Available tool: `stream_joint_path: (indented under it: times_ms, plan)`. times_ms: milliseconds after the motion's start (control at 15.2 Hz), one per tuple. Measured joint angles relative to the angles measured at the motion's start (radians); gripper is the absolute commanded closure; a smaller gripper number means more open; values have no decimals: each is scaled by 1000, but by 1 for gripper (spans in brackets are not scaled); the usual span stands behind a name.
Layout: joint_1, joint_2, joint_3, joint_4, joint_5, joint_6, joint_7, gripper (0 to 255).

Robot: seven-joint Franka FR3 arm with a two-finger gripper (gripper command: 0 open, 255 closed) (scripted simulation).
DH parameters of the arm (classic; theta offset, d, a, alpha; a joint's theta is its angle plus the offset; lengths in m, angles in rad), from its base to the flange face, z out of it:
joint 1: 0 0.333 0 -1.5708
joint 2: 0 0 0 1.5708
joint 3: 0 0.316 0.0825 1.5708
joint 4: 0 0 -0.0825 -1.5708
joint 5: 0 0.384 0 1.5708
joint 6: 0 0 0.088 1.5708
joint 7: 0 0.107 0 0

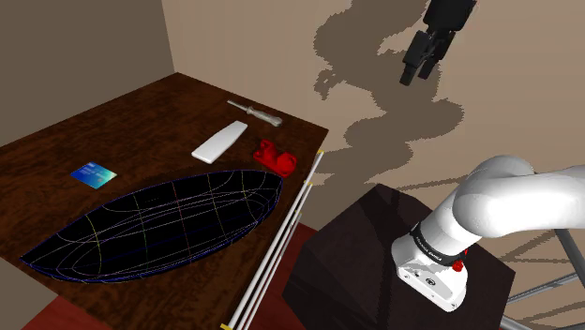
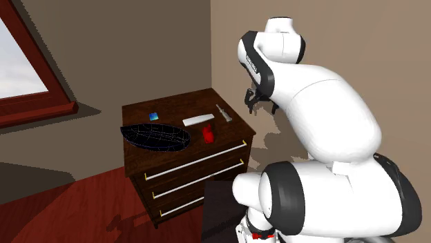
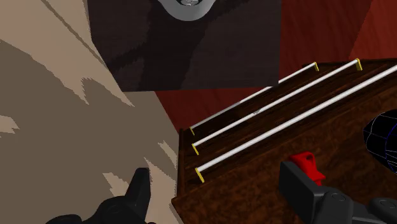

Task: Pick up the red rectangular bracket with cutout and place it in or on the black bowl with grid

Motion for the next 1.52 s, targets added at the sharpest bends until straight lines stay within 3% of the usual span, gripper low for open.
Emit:
stream_joint_path:
  times_ms: [264, 726, 1518]
  plan:
    - [13, 22, 29, -34, 23, 59, 24, 0]
    - [53, 125, 118, -120, 88, 263, 90, 0]
    - [107, 442, 284, -141, 144, 632, 211, 0]
